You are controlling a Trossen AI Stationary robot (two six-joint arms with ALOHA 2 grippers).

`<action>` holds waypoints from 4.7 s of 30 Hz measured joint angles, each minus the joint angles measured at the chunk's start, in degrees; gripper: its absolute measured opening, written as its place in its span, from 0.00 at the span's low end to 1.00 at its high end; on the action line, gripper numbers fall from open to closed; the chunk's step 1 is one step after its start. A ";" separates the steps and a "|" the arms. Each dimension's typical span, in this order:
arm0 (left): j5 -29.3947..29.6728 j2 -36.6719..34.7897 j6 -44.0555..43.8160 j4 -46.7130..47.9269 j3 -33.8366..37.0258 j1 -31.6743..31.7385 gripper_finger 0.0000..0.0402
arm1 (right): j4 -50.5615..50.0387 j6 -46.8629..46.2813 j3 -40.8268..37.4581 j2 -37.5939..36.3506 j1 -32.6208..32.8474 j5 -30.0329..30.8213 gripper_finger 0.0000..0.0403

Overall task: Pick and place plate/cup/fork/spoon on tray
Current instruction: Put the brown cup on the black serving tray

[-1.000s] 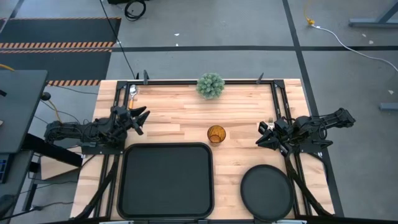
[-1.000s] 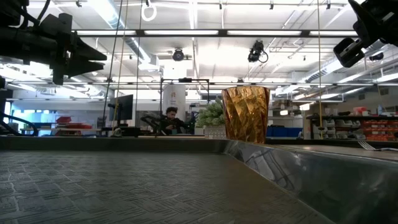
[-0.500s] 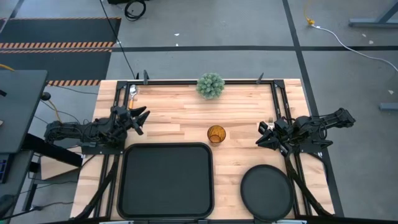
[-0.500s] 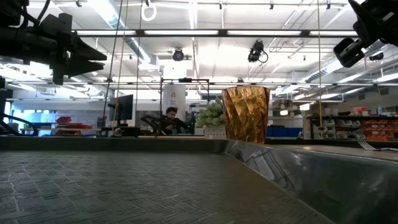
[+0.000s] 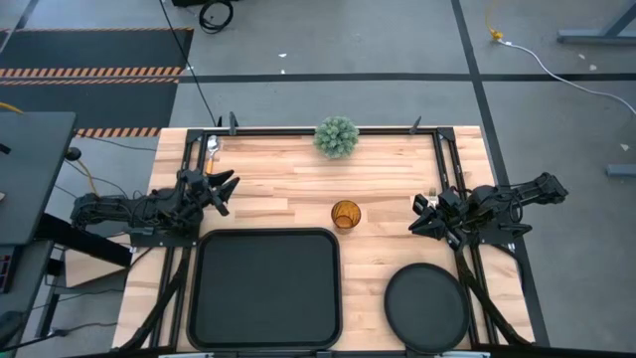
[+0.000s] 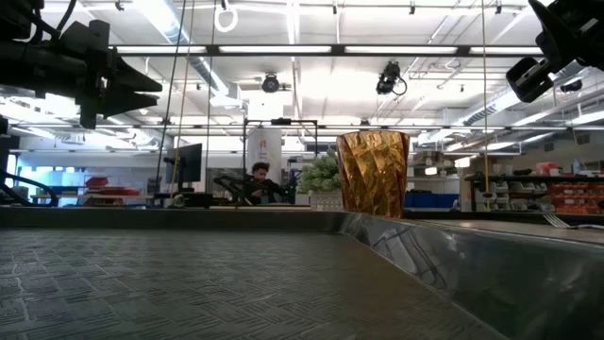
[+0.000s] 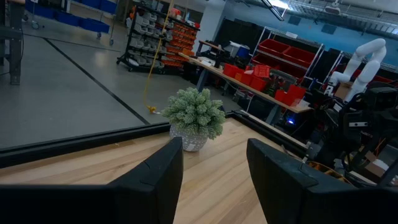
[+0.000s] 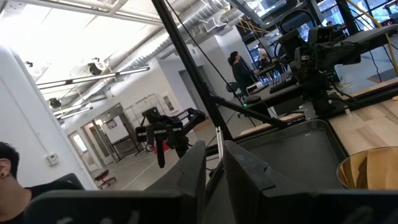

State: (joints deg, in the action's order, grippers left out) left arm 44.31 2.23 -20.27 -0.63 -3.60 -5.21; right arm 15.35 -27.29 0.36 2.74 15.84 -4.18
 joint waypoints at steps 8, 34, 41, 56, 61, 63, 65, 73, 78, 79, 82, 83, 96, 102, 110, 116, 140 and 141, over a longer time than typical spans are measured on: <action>0.01 0.01 -0.01 -0.01 0.00 0.00 0.46 | 0.00 -4.26 0.00 0.00 0.00 -0.07 0.15; 0.01 0.00 0.01 -0.01 0.00 -0.02 0.46 | 2.44 -5.94 0.00 -0.02 0.02 2.11 0.15; 0.01 -0.01 0.01 -0.01 -0.01 0.00 0.46 | 9.04 -2.48 0.00 -0.02 -0.94 7.59 0.15; 0.01 0.00 0.00 0.00 -0.02 -0.02 0.46 | 23.78 6.82 0.00 23.28 6.58 17.77 0.02; 0.01 -0.02 0.02 -0.02 0.00 0.00 0.46 | 29.51 9.27 0.00 30.55 7.75 18.26 0.01; 0.01 -0.01 -0.01 -0.01 -0.01 -0.02 0.46 | 29.77 8.59 0.00 32.05 7.58 18.68 0.01; 0.01 -0.02 -0.01 0.00 0.00 0.00 0.46 | 29.68 7.70 0.00 32.97 7.56 20.02 0.02; 0.01 -0.01 0.00 -0.02 0.00 0.00 0.46 | 27.74 1.78 0.00 34.01 6.14 21.66 0.02; 0.01 0.00 -0.01 0.01 -0.01 -0.01 0.46 | 23.43 1.43 0.00 34.07 5.91 25.87 0.01; 0.01 0.00 -0.01 -0.02 -0.01 -0.01 0.46 | 22.16 1.44 0.00 34.29 6.16 27.64 0.01; 0.01 0.00 -0.01 0.01 -0.01 0.00 0.46 | 20.57 1.36 0.03 36.25 7.84 31.94 0.01; 0.01 -0.02 0.00 -0.02 -0.01 -0.01 0.46 | 20.29 1.34 0.29 37.37 8.62 32.98 0.01; 0.01 0.01 -0.01 -0.02 0.00 -0.02 0.46 | -10.94 16.76 35.92 63.04 12.69 37.07 0.04; 0.01 -0.01 -0.01 -0.01 -0.01 -0.01 0.46 | -24.10 20.34 51.86 76.02 9.47 28.58 0.18; 0.01 -0.01 0.00 0.01 -0.01 -0.01 0.46 | -37.73 22.48 64.12 87.50 4.67 26.56 0.49; 0.01 0.00 -0.01 0.00 -0.02 0.00 0.46 | -45.22 20.68 67.08 90.98 0.30 22.99 0.67; 0.01 -0.02 -0.03 -0.35 -0.02 -0.01 0.46 | -50.66 16.31 67.06 95.31 -6.22 17.83 0.36; 0.01 -0.03 -0.01 -0.26 -0.02 0.00 0.46 | -50.67 16.31 67.05 95.41 -6.17 17.92 0.33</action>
State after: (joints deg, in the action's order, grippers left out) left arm 44.31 2.20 -20.27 -0.89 -3.62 -5.21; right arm -35.32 -10.98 67.41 98.15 9.66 13.74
